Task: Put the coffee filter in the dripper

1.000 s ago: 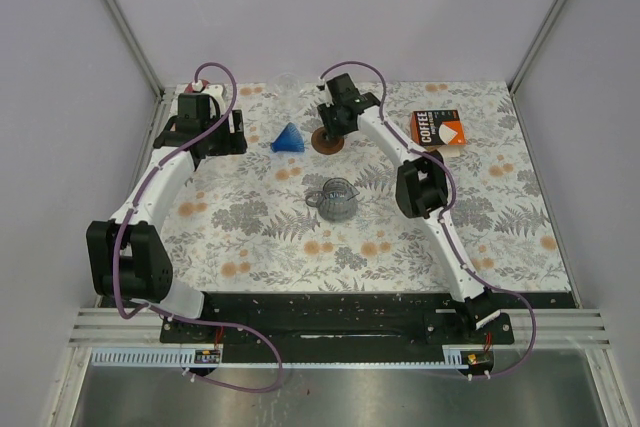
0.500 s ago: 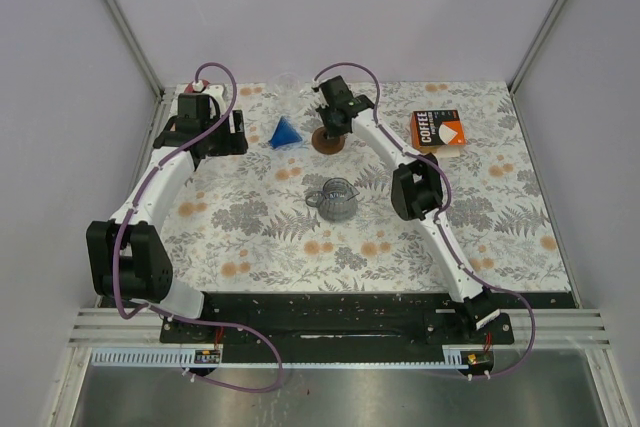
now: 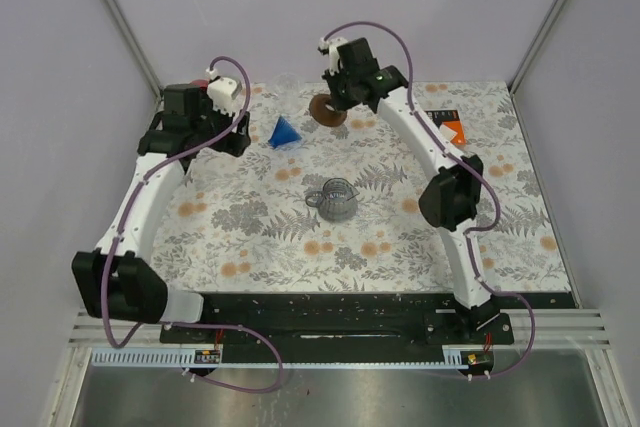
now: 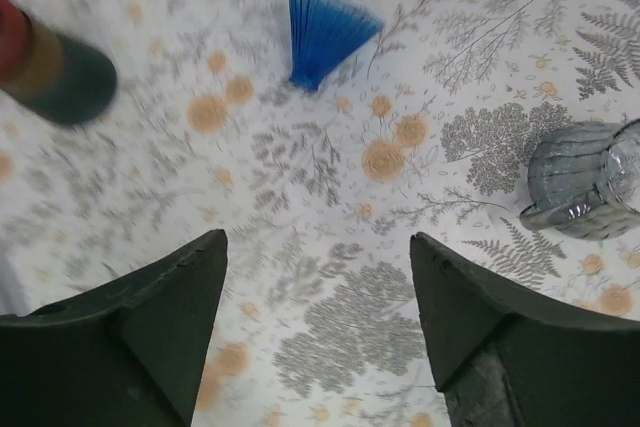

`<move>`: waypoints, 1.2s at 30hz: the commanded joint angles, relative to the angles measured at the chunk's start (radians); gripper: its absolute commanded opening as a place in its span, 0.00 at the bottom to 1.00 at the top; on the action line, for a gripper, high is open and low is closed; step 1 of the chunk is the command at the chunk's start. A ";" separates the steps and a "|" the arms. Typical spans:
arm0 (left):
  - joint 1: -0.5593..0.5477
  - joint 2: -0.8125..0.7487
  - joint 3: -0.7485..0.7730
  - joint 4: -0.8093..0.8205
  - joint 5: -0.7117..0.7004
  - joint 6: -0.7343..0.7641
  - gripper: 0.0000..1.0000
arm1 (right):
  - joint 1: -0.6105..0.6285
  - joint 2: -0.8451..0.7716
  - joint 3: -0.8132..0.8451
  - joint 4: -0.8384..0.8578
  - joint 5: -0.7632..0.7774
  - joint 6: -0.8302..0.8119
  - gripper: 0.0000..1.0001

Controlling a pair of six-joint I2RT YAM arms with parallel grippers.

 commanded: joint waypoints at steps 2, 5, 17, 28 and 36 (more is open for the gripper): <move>-0.040 -0.146 0.175 -0.102 0.156 0.449 0.87 | 0.005 -0.213 0.023 -0.078 -0.302 -0.027 0.00; -0.090 -0.177 0.222 -0.216 0.135 0.687 0.94 | 0.005 -0.237 0.024 -0.131 -0.448 -0.010 0.00; -0.175 -0.351 0.494 -0.668 0.126 1.371 0.94 | 0.106 -0.389 -0.100 -0.118 -0.502 0.101 0.00; -0.236 -0.651 0.048 -0.489 0.255 1.794 0.99 | 0.296 -0.489 -0.199 -0.036 -0.462 0.095 0.00; -0.241 -0.655 0.049 -0.477 0.291 1.683 0.86 | 0.399 -0.475 -0.177 -0.013 -0.480 0.078 0.00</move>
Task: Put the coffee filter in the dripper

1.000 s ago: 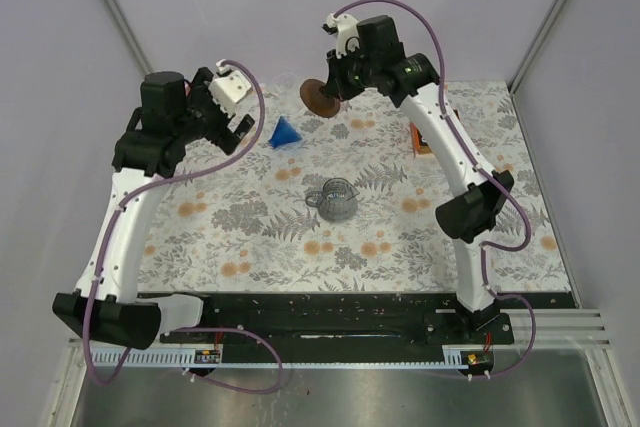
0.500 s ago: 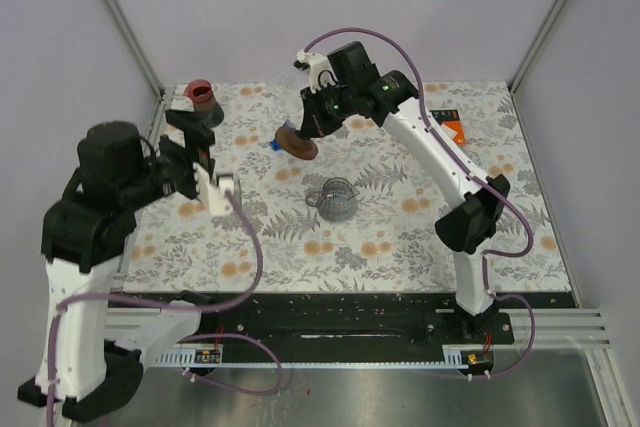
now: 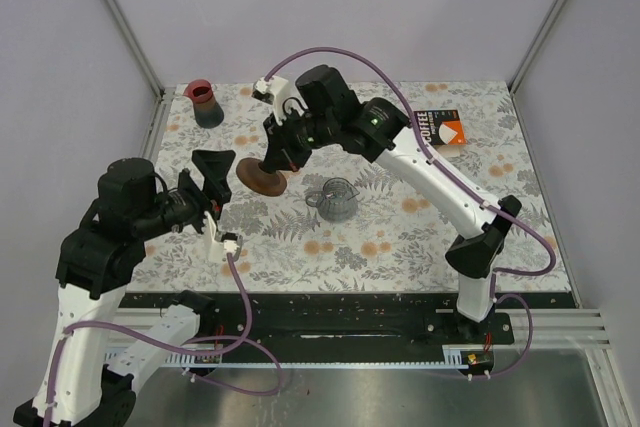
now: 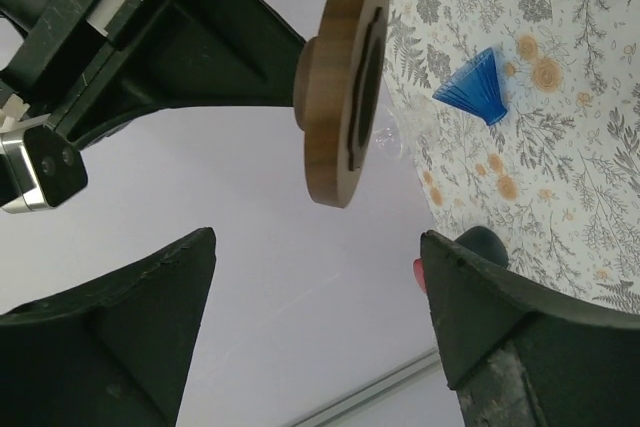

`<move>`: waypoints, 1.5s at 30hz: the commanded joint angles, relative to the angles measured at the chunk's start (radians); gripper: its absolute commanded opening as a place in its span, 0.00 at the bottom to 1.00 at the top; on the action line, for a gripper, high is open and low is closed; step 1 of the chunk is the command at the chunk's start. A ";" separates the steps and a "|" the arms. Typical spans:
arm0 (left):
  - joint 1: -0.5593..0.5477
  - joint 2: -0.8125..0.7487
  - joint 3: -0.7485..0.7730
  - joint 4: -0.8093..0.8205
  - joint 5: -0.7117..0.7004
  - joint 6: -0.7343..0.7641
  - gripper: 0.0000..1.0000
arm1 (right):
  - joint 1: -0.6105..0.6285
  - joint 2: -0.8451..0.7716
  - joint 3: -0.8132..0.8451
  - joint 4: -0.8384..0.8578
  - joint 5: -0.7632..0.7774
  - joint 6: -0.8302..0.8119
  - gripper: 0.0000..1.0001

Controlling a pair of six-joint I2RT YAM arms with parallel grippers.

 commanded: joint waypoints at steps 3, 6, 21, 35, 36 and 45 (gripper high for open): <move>-0.008 -0.014 0.005 0.017 0.064 0.016 0.70 | 0.043 0.011 0.080 0.041 -0.044 -0.010 0.00; -0.008 -0.023 -0.007 -0.008 0.067 0.021 0.53 | 0.047 0.050 0.155 0.019 -0.052 -0.011 0.00; -0.014 -0.008 0.013 -0.023 0.036 -0.147 0.00 | 0.067 0.125 0.299 -0.039 -0.052 -0.057 0.00; -0.013 0.295 0.297 -0.048 -0.047 -1.367 0.00 | -0.064 -0.061 0.031 -0.011 0.270 -0.113 0.80; -0.008 0.302 0.293 -0.046 -0.027 -1.410 0.00 | -0.098 -0.082 -0.016 0.005 0.273 -0.099 0.82; 0.119 0.602 0.419 -0.126 0.347 -1.754 0.00 | -0.202 -0.306 -0.438 0.175 0.285 -0.138 1.00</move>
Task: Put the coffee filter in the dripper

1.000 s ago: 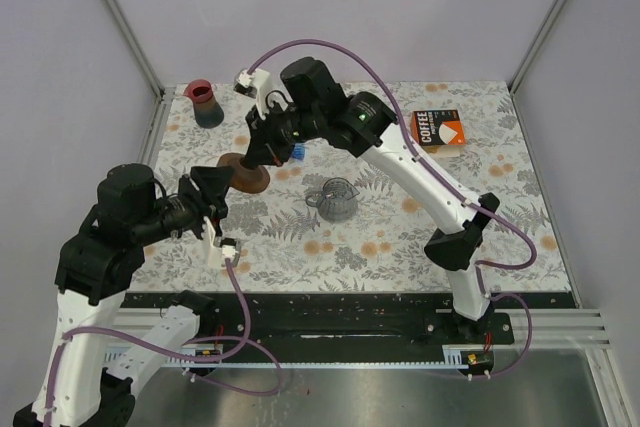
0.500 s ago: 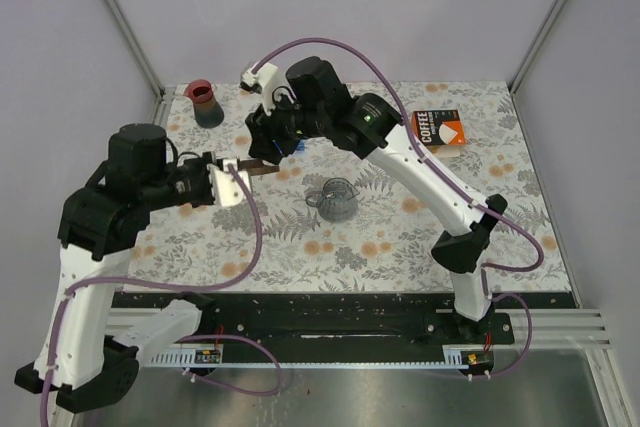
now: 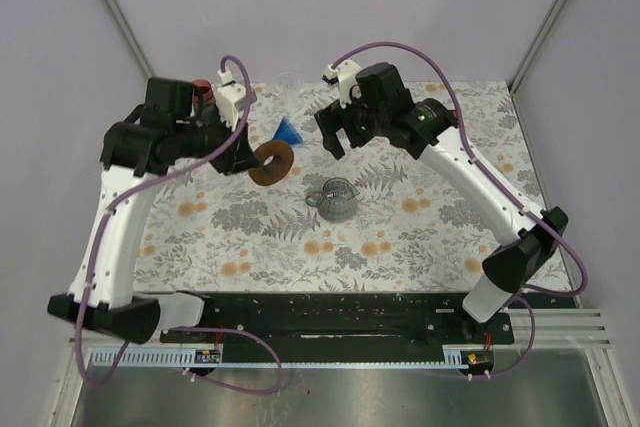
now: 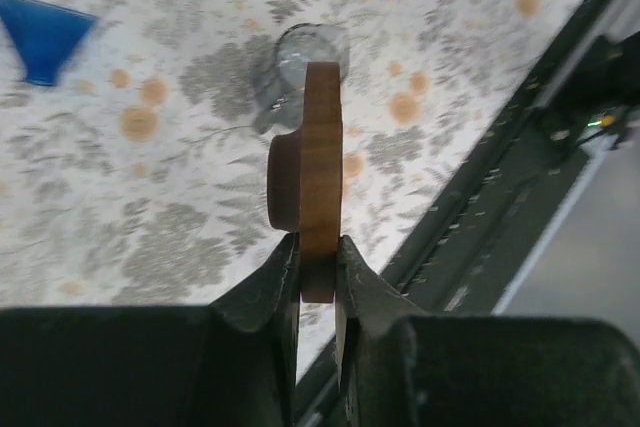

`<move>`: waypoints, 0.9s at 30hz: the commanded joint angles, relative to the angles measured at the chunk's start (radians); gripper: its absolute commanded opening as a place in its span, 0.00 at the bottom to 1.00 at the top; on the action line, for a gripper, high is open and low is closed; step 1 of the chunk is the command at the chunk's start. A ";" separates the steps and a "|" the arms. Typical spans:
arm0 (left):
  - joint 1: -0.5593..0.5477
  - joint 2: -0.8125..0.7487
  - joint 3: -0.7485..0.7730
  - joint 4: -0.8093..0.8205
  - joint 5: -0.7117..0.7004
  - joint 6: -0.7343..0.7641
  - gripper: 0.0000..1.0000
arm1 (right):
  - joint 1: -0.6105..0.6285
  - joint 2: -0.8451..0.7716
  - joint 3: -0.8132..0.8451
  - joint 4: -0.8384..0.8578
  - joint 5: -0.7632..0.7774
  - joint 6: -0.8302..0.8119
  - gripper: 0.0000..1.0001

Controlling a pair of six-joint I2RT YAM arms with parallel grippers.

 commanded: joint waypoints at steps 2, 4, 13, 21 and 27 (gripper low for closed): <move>0.072 0.232 0.101 -0.003 0.435 -0.251 0.00 | -0.019 -0.160 -0.214 0.183 -0.249 -0.029 0.99; 0.077 0.272 0.087 0.031 0.506 -0.248 0.00 | -0.022 -0.197 -0.273 0.217 -0.347 -0.044 0.95; 0.077 0.352 -0.070 0.374 0.652 -0.423 0.00 | -0.097 -0.171 -0.309 0.235 -0.414 0.035 0.89; 0.025 0.398 -0.270 0.778 0.595 -0.699 0.00 | -0.286 -0.132 -0.412 0.384 -0.536 0.285 0.74; -0.041 0.471 -0.336 0.887 0.531 -0.771 0.00 | -0.291 -0.152 -0.497 0.387 -0.511 0.296 0.77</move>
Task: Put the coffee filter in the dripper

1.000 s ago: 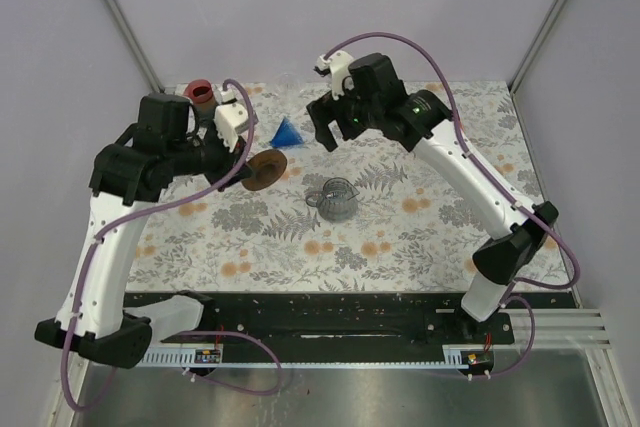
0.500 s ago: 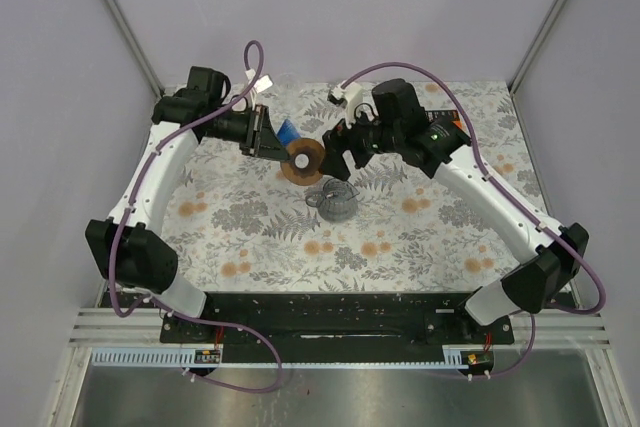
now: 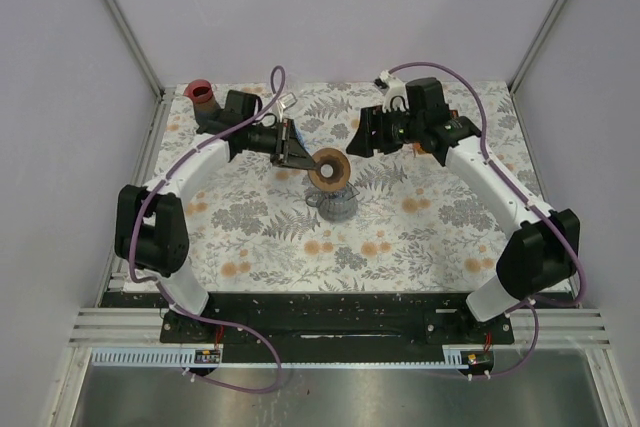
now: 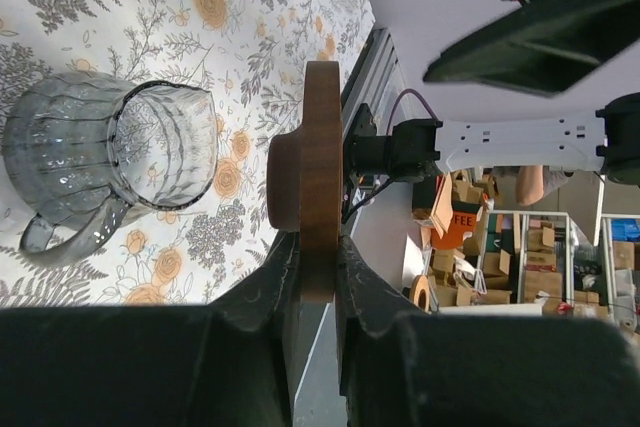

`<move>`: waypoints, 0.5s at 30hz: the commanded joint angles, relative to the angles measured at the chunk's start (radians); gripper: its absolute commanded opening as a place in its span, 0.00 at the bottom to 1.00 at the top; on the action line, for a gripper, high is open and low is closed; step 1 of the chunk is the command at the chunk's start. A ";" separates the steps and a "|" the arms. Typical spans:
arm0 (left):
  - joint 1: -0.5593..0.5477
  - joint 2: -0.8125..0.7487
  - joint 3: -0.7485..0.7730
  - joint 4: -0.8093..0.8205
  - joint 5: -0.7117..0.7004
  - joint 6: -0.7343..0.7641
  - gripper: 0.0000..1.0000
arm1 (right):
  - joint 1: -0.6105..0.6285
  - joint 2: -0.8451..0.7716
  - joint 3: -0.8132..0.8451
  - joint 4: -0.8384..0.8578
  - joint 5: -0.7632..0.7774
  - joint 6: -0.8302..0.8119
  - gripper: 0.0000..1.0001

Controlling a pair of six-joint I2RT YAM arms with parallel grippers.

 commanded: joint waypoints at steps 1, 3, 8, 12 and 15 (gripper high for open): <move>-0.058 0.038 -0.029 0.175 -0.031 -0.103 0.00 | 0.009 -0.030 -0.052 0.056 -0.020 0.050 0.78; -0.070 0.060 -0.058 0.217 -0.034 -0.135 0.00 | 0.009 -0.031 -0.078 0.048 0.005 0.044 0.78; -0.075 0.129 -0.087 0.281 -0.051 -0.165 0.00 | 0.007 -0.018 -0.126 0.034 0.080 0.028 0.79; -0.081 0.178 -0.081 0.281 -0.068 -0.154 0.00 | 0.009 0.025 -0.128 0.033 0.082 0.027 0.78; -0.082 0.197 -0.085 0.294 -0.082 -0.154 0.00 | 0.009 0.054 -0.121 0.034 0.080 0.025 0.78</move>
